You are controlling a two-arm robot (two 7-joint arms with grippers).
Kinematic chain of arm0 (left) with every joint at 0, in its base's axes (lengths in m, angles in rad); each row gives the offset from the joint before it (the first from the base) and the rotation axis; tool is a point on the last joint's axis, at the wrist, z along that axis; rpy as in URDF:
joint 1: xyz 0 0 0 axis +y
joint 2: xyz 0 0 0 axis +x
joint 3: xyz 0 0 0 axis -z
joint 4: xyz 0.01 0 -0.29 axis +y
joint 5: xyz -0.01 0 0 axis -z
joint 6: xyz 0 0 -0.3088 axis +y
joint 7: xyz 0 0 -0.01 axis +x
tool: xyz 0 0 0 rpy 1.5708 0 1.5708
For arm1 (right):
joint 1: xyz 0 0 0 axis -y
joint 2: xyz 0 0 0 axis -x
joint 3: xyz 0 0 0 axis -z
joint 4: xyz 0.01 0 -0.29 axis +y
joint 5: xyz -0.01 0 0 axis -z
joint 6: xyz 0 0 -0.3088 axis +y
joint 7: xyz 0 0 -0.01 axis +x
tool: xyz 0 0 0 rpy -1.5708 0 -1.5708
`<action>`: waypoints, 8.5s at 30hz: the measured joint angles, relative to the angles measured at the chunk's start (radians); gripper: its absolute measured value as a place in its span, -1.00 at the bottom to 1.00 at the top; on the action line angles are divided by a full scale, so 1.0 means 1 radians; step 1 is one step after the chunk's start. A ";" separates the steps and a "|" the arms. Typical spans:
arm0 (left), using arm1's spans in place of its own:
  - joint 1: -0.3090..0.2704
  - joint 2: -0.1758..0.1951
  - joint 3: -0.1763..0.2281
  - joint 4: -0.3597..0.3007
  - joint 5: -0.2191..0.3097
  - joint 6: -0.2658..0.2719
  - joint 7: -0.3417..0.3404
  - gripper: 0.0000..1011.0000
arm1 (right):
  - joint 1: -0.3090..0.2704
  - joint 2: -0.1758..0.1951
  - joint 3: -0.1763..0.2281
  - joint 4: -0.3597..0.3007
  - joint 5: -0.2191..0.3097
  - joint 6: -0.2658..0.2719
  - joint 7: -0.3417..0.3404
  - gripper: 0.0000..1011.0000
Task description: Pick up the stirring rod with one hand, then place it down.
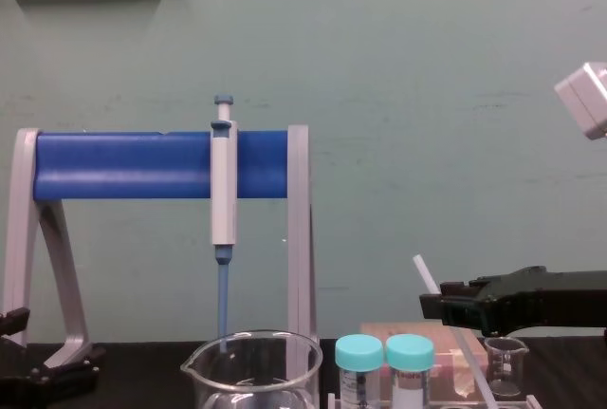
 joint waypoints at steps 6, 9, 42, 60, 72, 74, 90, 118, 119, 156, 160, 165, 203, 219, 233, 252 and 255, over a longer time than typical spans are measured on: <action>0.000 0.000 0.000 0.000 0.000 0.000 0.000 0.98 | 0.000 0.000 0.000 0.000 0.000 0.000 0.001 -0.56; 0.000 0.000 0.000 0.000 0.000 0.000 0.000 0.98 | 0.000 0.000 0.000 0.000 0.000 0.000 0.001 -0.80; 0.000 0.000 0.000 0.000 0.000 0.000 0.000 0.98 | -0.064 -0.010 0.043 -0.015 0.070 -0.165 0.051 -0.86; 0.000 0.000 0.000 0.000 0.000 0.000 0.000 0.98 | -0.107 -0.015 0.077 0.008 0.064 -0.307 0.072 -0.86; 0.000 0.000 0.000 0.000 0.000 0.000 0.000 0.98 | -0.126 -0.023 0.111 -0.020 0.106 -0.338 0.084 -0.86; 0.000 0.000 0.000 0.000 0.000 0.000 0.000 0.98 | -0.127 -0.022 0.115 -0.029 0.109 -0.341 0.085 -0.86; 0.000 0.000 0.000 0.000 0.000 0.000 0.000 0.98 | -0.153 0.011 0.202 -0.215 0.144 -0.351 0.022 -0.86; 0.000 0.000 0.000 0.000 0.000 0.000 0.000 0.98 | -0.209 0.012 0.261 -0.289 0.111 -0.327 -0.050 -0.86; 0.000 0.000 0.000 0.000 0.000 0.000 0.000 0.98 | -0.209 0.012 0.261 -0.289 0.111 -0.327 -0.050 -0.86; 0.000 0.000 0.000 0.000 0.000 0.000 0.000 0.98 | -0.216 0.011 0.267 -0.297 0.107 -0.322 -0.042 -0.86; 0.000 0.000 0.000 0.000 0.000 0.000 0.000 0.98 | -0.215 0.011 0.266 -0.297 0.106 -0.322 -0.042 -0.86; 0.000 0.000 0.000 0.000 0.000 0.000 0.000 0.98 | -0.210 0.010 0.263 -0.296 0.105 -0.322 -0.041 -0.86; 0.000 0.000 0.000 0.000 0.000 0.000 0.000 0.98 | -0.206 0.008 0.254 -0.287 0.097 -0.322 -0.038 -0.86; 0.000 0.000 0.000 0.000 0.000 0.000 0.000 0.98 | -0.213 0.012 0.257 -0.295 0.099 -0.324 -0.035 -0.86; 0.000 0.000 0.000 0.000 0.000 0.000 0.000 0.98 | -0.222 0.015 0.260 -0.307 0.103 -0.323 -0.037 -0.86; 0.000 0.000 0.000 0.000 0.000 0.000 0.000 0.98 | -0.252 -0.003 0.228 -0.258 0.103 -0.304 -0.047 -0.86; 0.000 0.000 0.000 0.000 0.000 0.000 0.000 0.98 | -0.253 -0.007 0.221 -0.245 0.091 -0.306 -0.051 -0.86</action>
